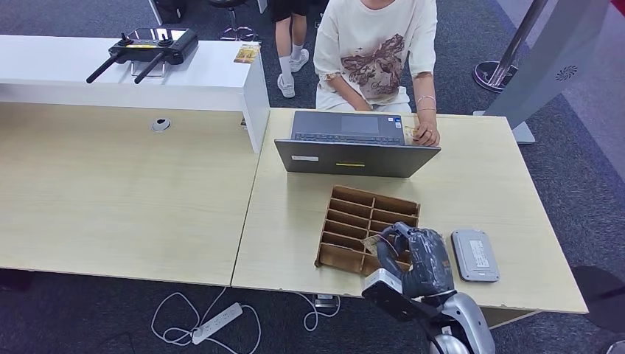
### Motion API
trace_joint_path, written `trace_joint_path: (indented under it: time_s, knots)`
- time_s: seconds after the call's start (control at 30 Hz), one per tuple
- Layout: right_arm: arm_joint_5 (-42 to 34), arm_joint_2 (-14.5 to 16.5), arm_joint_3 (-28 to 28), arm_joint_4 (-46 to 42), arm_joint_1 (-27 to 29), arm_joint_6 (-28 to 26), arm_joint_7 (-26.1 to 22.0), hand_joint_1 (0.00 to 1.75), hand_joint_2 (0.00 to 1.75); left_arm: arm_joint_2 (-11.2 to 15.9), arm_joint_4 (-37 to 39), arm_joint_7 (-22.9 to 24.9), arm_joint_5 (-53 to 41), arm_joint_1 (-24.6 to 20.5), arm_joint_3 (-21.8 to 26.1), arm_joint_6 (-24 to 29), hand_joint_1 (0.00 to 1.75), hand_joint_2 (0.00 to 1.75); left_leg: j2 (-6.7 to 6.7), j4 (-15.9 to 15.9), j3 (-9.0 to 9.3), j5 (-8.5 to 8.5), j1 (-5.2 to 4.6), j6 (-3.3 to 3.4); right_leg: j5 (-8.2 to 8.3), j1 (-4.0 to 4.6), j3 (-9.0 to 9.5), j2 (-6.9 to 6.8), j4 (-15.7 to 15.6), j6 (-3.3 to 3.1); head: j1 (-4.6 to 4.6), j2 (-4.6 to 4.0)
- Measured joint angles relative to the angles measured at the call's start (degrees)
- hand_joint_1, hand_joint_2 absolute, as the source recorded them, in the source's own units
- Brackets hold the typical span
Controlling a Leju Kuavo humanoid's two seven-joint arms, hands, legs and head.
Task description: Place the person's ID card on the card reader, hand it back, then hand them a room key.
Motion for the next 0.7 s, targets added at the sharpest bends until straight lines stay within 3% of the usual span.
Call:
trace_joint_path:
  time_s: [0.7]
  knots:
    - [-0.7, 0.3, 1.4, -4.4, -0.6, -4.2, -7.4, 1.75, 1.75, 0.0, 0.0, -0.3, -0.2, -0.2, 0.0, 0.0, 0.0, 0.0, 0.0, 0.0, 0.0, 0.0, 0.0, 0.0, 0.0, 0.0, 0.0, 0.0, 0.0, 0.0, 0.01, 0.0]
